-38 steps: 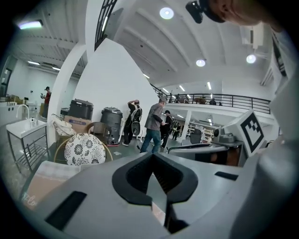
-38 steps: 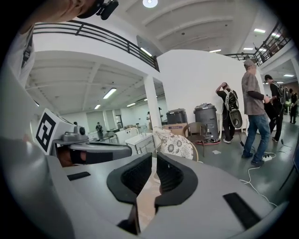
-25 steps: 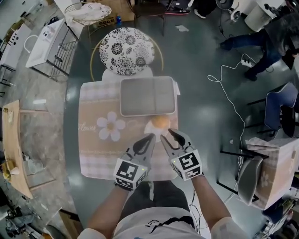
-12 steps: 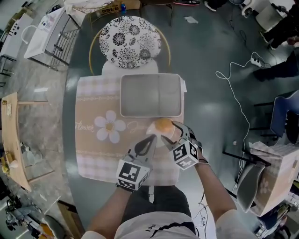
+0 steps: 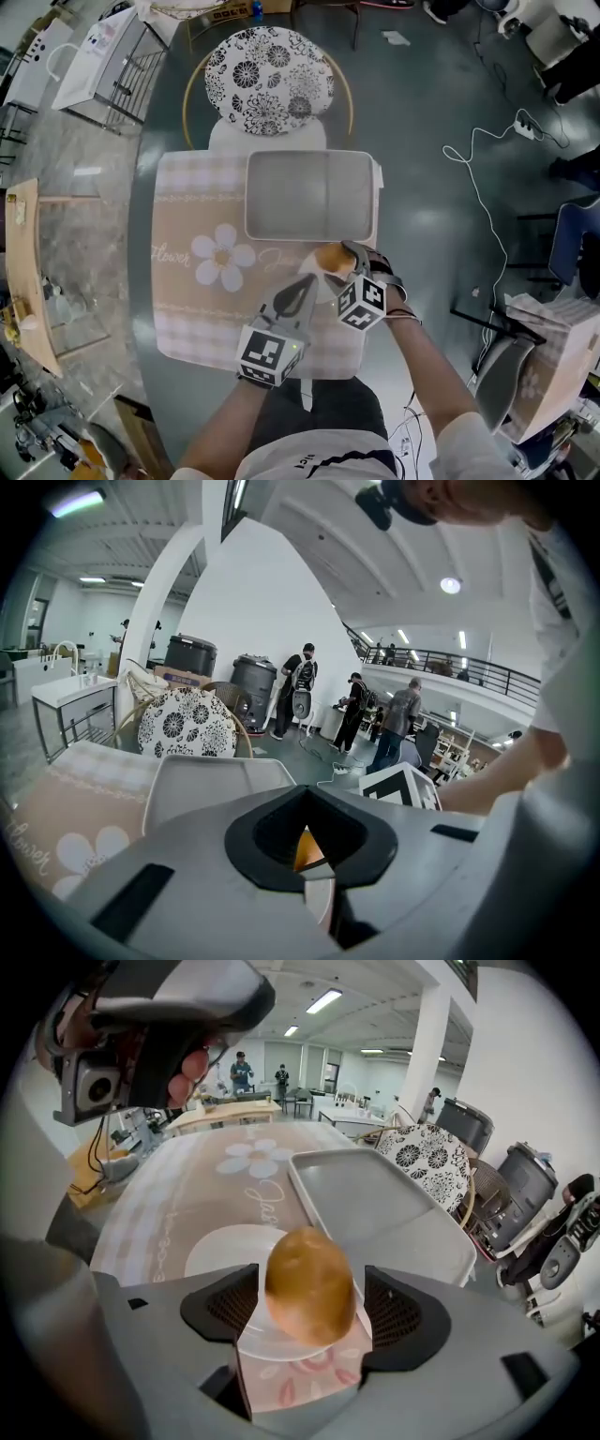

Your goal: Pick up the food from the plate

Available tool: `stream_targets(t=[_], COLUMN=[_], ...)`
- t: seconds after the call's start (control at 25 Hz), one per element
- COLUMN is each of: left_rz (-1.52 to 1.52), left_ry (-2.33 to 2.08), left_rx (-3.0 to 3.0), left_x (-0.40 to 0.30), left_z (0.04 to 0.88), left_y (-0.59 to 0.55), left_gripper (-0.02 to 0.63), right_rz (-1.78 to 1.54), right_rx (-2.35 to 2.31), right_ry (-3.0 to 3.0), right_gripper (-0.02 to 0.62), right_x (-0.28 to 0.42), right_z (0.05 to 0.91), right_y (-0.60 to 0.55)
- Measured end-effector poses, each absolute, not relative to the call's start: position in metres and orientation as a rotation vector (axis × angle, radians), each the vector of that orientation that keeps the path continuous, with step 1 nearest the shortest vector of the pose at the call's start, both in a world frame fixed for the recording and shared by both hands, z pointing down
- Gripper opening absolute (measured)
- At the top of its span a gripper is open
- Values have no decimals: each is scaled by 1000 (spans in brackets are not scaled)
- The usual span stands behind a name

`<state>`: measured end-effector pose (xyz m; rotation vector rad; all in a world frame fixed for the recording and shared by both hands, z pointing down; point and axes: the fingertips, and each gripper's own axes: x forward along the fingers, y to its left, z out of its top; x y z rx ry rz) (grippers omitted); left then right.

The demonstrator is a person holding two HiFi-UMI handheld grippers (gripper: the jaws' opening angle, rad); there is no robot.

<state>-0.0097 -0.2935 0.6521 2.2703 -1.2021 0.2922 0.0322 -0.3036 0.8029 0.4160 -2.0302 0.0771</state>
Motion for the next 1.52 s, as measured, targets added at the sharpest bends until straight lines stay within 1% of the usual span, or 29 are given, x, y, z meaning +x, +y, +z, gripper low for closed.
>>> stream_targets(t=[0.32,0.56,0.76,1.16,1.52], left_rz=[291,280,272,277,231], left_ry=[-1218,-1224,-1223,-1200,-1199], left_rx=[2238,2233,2260,2371,2453], left_x=[-11,-14,-14,-13,-23], left_z=[662,659,645,590,523], left_y=[-291,-291,-286,-262,-223], left_gripper=[6,6,6,6,6], right_rz=[57,102,173,177,288], right_rx=[368,420,501,606,891], right_ry=[-1990,-2035,-2129,-2257,-2437], right_gripper=[314,314,314,314,314], right_x=[30,33,32,17,18], right_z=[819,805,769,680,575], right_y=[-304,-313,-315,-287,-253])
